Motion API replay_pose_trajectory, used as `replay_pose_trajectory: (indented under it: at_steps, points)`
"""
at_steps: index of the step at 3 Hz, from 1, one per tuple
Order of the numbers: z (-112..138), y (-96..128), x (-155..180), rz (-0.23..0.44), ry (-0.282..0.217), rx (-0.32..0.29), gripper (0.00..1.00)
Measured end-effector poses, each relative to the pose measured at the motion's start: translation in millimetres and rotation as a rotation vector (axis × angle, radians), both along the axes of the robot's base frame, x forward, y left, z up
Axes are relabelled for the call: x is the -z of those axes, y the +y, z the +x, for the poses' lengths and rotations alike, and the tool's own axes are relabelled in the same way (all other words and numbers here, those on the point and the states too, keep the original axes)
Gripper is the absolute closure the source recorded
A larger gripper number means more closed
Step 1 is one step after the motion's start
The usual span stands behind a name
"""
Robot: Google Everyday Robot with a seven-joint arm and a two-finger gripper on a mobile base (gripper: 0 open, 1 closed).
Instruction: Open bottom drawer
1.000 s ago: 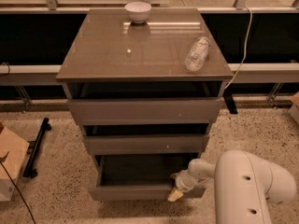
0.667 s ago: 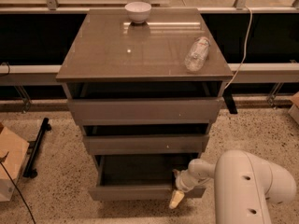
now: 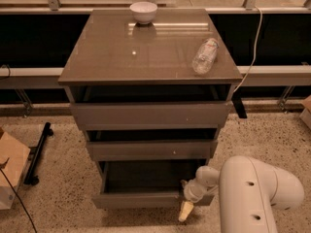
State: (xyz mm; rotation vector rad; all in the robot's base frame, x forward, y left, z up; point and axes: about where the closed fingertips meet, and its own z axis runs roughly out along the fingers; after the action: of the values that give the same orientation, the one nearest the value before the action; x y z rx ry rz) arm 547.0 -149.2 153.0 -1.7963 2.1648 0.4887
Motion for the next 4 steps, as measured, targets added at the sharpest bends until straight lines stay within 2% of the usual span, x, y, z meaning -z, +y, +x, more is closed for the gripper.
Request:
replay_pose_trajectory:
  at_steps: [1,3,4]
  points:
    - [-21,-11,5,-0.011,0.030,0.026,0.15]
    - [-59,-12,-2,-0.016,0.037,0.051,0.62]
    - [-89,-3,-5,0.005,0.058,0.066,0.62]
